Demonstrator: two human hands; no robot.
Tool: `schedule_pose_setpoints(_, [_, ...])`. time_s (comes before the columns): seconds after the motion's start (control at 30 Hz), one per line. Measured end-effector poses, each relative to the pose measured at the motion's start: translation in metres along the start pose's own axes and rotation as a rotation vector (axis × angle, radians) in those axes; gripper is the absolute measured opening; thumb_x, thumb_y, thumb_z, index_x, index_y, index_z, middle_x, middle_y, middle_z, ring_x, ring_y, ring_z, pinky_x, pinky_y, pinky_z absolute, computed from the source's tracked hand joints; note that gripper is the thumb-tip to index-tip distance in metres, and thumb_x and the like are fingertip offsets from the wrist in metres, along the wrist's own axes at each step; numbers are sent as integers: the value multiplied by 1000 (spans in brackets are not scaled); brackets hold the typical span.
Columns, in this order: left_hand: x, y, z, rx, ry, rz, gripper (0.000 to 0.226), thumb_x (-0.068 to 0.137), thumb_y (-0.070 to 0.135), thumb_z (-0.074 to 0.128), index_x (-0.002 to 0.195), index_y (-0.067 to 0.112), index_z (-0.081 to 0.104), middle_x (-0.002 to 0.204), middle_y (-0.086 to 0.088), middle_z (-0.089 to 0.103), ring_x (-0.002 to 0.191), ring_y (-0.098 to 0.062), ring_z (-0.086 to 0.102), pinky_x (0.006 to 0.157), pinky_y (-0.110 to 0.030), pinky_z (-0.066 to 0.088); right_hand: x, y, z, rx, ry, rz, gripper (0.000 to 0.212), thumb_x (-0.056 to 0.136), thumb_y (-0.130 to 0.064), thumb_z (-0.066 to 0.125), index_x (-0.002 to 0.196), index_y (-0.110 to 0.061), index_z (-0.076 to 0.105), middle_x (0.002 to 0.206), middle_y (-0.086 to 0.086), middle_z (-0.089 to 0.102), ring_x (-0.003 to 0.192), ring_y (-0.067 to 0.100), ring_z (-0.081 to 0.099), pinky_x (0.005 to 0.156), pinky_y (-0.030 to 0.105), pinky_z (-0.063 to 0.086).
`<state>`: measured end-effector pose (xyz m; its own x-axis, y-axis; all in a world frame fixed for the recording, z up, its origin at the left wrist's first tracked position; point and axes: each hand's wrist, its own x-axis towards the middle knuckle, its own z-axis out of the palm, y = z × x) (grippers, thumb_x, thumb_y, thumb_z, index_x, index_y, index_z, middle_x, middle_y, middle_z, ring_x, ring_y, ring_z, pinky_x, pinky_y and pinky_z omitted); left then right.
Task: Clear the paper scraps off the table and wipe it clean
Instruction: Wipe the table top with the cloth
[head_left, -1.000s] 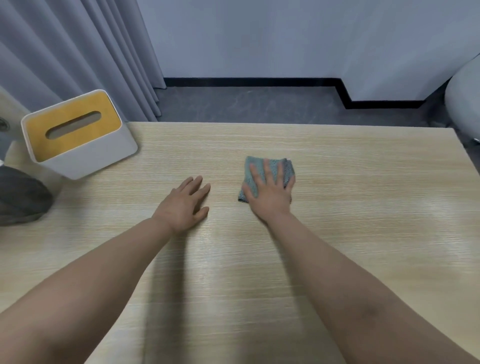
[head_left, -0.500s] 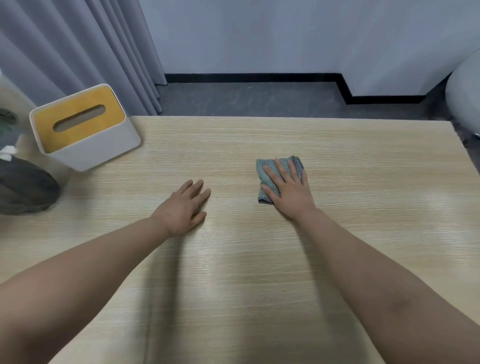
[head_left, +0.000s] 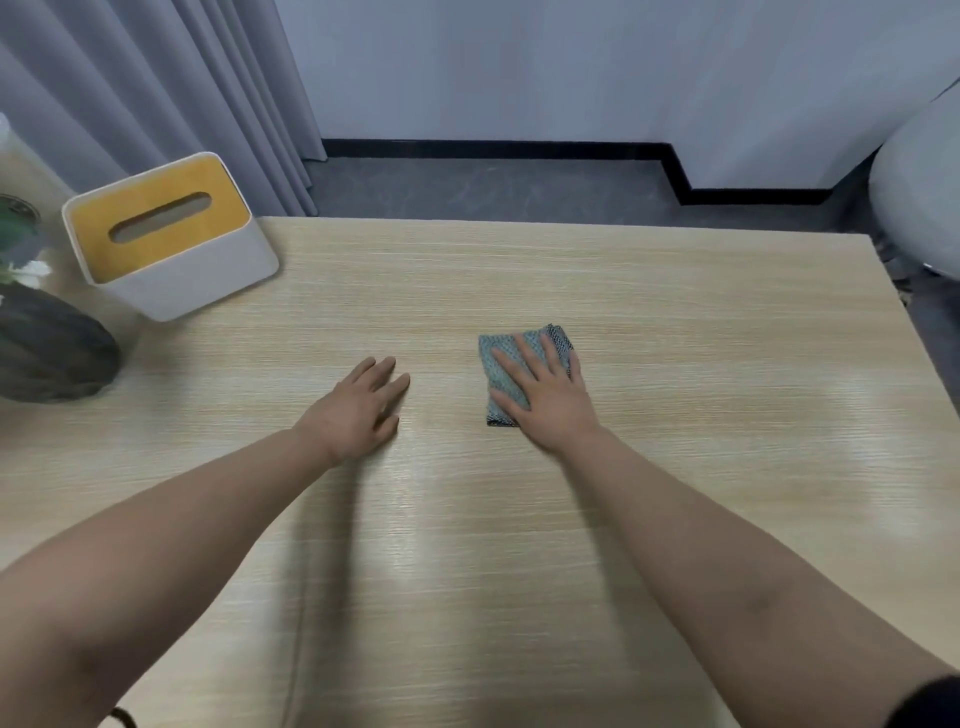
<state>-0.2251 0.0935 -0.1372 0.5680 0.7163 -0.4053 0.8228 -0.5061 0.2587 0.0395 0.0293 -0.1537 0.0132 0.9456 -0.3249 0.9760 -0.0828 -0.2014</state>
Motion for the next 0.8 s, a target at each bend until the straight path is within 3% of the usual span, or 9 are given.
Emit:
schedule_pose_setpoints(0.2, [-4, 2, 3, 0, 1, -20, 60, 97, 33, 41, 150, 21, 17, 159, -5, 5, 146, -23, -1, 119, -34, 12, 5, 45, -13, 53, -8, 243, 64, 93, -65, 15, 148, -41, -7, 157, -8, -16, 144, 22, -21, 115, 48, -12])
schedule_pose_setpoints(0.33, [-3, 4, 3, 4, 1, -34, 59, 97, 32, 42, 150, 21, 18, 159, -5, 6, 146, -24, 0, 118, -38, 16, 7, 33, -11, 64, 0, 342, 60, 96, -59, 13, 148, -38, -9, 157, -5, -18, 143, 26, -22, 114, 55, -11])
schedule_pose_setpoints(0.5, [-4, 6, 3, -14, -6, -48, 61, 96, 30, 44, 150, 21, 18, 159, -5, 5, 146, -24, 0, 118, -41, 16, -10, -27, 8, -39, 11, 113, 58, 97, -56, 14, 147, -38, -10, 157, -5, -17, 143, 30, -20, 111, 59, -12])
schedule_pose_setpoints(0.63, [-4, 6, 2, -3, -15, -45, 61, 97, 30, 43, 150, 21, 17, 159, -5, 4, 146, -23, -1, 117, -42, 17, -21, -40, 17, -66, -30, -102, 57, 94, -62, 10, 145, -45, -11, 157, -11, -17, 142, 22, -25, 113, 54, -15])
schedule_pose_setpoints(0.7, [-4, 5, 2, -2, -15, -40, 60, 97, 31, 43, 150, 21, 17, 159, -5, 4, 146, -23, -1, 118, -41, 17, -18, -26, 10, -44, -33, -118, 58, 94, -63, 13, 146, -45, -7, 157, -12, -15, 143, 17, -23, 115, 48, -14])
schedule_pose_setpoints(0.8, [-6, 5, 5, -1, -12, -39, 61, 97, 34, 43, 150, 21, 16, 159, -5, 4, 146, -24, -1, 117, -42, 17, -11, 5, -1, -24, -18, 37, 59, 96, -59, 16, 147, -41, -6, 157, -9, -15, 144, 17, -20, 115, 45, -12])
